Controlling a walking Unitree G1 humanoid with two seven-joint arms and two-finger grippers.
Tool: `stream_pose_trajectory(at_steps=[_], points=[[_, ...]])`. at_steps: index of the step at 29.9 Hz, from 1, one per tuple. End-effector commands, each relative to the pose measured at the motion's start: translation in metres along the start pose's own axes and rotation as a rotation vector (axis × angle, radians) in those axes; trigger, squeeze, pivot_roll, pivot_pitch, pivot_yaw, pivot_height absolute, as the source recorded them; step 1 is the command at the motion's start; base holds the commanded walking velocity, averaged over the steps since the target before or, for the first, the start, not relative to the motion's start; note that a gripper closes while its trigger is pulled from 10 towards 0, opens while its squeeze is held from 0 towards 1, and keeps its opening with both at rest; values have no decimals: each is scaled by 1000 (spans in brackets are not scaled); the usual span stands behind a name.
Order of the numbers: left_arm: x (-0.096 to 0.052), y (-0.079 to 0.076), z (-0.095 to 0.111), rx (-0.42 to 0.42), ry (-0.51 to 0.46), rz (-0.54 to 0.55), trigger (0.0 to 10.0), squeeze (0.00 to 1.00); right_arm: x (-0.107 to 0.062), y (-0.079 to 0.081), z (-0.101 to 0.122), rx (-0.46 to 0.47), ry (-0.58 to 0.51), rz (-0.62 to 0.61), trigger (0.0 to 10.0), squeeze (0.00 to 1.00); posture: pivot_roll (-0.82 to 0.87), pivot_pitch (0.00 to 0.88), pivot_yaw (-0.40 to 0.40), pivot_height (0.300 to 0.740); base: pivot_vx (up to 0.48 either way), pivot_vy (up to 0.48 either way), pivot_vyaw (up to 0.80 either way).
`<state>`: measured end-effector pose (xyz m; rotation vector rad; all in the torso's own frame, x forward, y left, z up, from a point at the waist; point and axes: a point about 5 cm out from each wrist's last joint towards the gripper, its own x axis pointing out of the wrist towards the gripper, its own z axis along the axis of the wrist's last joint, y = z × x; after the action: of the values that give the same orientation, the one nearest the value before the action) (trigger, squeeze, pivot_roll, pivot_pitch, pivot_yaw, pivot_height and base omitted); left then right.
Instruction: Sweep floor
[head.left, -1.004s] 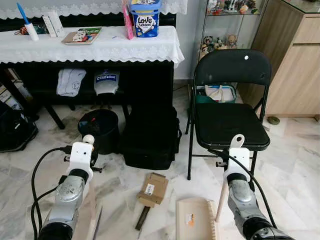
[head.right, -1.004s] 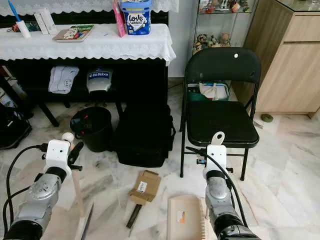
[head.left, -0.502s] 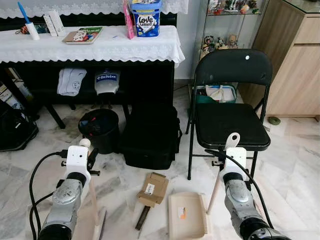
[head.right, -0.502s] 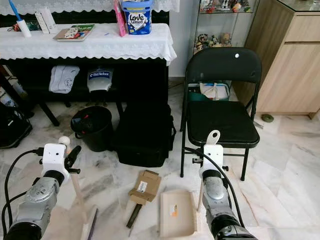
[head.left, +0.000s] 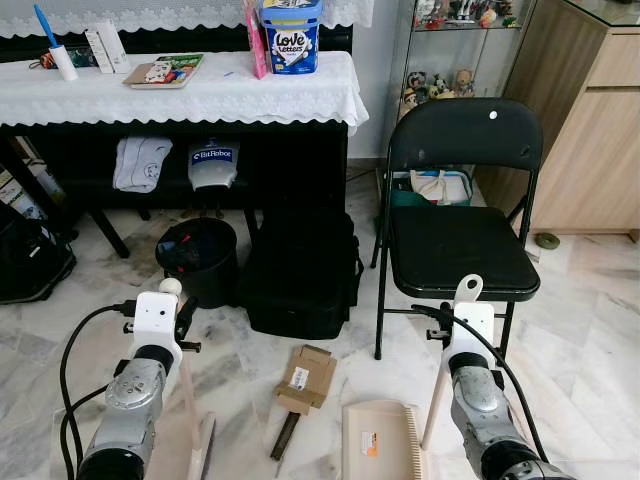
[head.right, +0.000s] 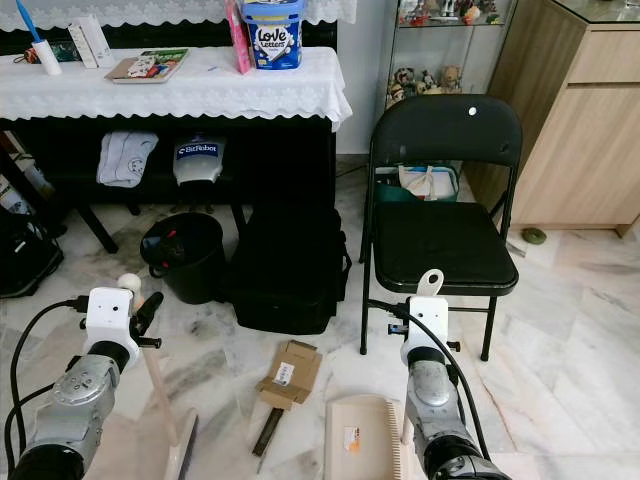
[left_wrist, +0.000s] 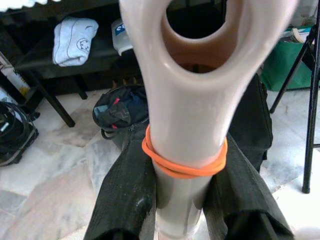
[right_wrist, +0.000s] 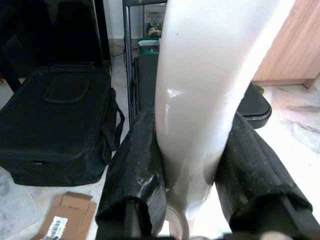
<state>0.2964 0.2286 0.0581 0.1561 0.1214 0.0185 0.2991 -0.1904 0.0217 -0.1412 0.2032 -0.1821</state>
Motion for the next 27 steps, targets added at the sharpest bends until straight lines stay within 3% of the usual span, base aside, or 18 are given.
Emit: stream_pose_trajectory(at_steps=[1, 13, 27], points=[[2, 4, -1, -40, 11, 28, 10000, 0, -1, 2, -1, 10, 6, -6, 10000, 0, 69, 0, 52, 740, 0, 0, 0], [6, 3, -6, -186, 41, 67, 10000, 0, 0, 0, 1, 8, -1, -9, 10000, 0, 75, 0, 45, 740, 0, 0, 0], [9, 0, 2, -281, -8, 14, 10000, 0, 1, 0, 2, 1, -9, -13, 10000, 0, 78, 0, 52, 740, 0, 0, 0]])
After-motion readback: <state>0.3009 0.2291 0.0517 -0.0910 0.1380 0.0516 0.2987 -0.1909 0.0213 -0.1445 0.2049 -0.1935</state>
